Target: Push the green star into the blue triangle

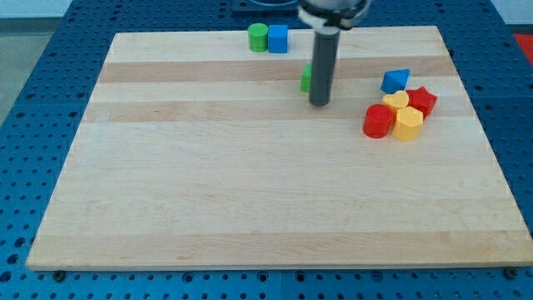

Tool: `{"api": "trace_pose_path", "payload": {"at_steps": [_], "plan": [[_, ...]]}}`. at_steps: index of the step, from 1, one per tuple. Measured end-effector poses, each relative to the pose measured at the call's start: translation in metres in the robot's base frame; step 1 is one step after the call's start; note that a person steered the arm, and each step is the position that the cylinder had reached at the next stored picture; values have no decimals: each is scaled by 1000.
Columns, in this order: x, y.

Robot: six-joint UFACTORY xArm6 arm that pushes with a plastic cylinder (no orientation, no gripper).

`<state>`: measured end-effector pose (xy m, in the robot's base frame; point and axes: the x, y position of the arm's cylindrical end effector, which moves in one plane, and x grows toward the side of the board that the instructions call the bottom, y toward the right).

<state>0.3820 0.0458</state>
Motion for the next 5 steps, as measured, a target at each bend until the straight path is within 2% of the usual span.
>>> {"api": "trace_pose_path", "payload": {"at_steps": [1,2,3,5], "plan": [[24,-41],[6,-91],[-29,-91],[-45,-4]]}}
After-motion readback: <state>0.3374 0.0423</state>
